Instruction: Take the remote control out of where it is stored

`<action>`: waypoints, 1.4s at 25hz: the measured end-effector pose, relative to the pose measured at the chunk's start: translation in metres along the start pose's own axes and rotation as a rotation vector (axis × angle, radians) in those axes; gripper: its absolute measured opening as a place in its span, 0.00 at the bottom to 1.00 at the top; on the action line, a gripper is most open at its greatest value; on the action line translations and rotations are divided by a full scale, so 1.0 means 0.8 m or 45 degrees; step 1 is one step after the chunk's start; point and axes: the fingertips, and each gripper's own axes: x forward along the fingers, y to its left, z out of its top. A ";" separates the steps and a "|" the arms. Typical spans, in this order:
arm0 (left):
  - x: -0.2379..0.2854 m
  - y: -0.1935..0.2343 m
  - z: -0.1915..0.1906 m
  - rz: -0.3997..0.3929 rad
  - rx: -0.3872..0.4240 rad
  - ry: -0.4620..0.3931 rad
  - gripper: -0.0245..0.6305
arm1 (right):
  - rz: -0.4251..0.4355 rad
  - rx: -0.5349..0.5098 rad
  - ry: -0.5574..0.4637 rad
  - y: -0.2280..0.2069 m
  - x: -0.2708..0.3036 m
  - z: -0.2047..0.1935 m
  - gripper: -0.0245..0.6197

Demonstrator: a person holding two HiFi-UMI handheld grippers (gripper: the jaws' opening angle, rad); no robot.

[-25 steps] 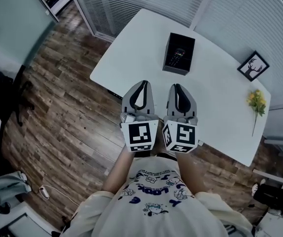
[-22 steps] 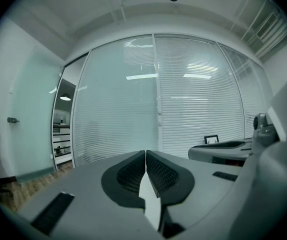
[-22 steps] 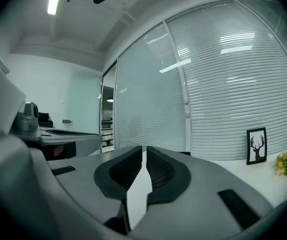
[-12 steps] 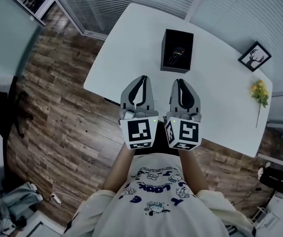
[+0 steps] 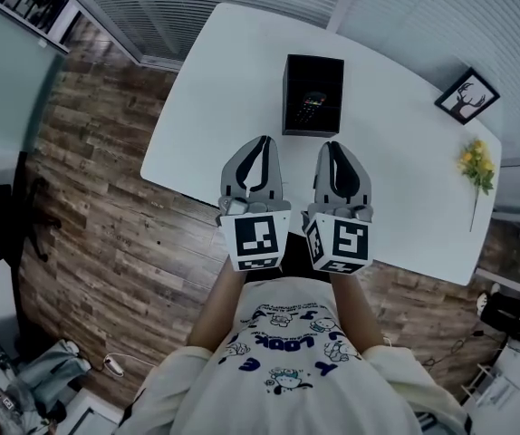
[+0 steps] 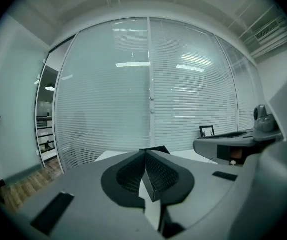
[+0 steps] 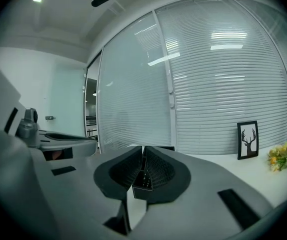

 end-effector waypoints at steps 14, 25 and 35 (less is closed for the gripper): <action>0.113 -0.020 -0.032 -0.154 -0.059 0.181 0.07 | -0.013 0.063 0.106 -0.066 0.073 -0.023 0.11; 0.165 -0.039 -0.048 -0.268 -0.081 0.220 0.11 | -0.035 0.108 0.179 -0.101 0.103 -0.054 0.11; 0.190 -0.061 -0.062 -0.422 -0.015 0.264 0.28 | -0.026 0.124 0.226 -0.110 0.123 -0.074 0.11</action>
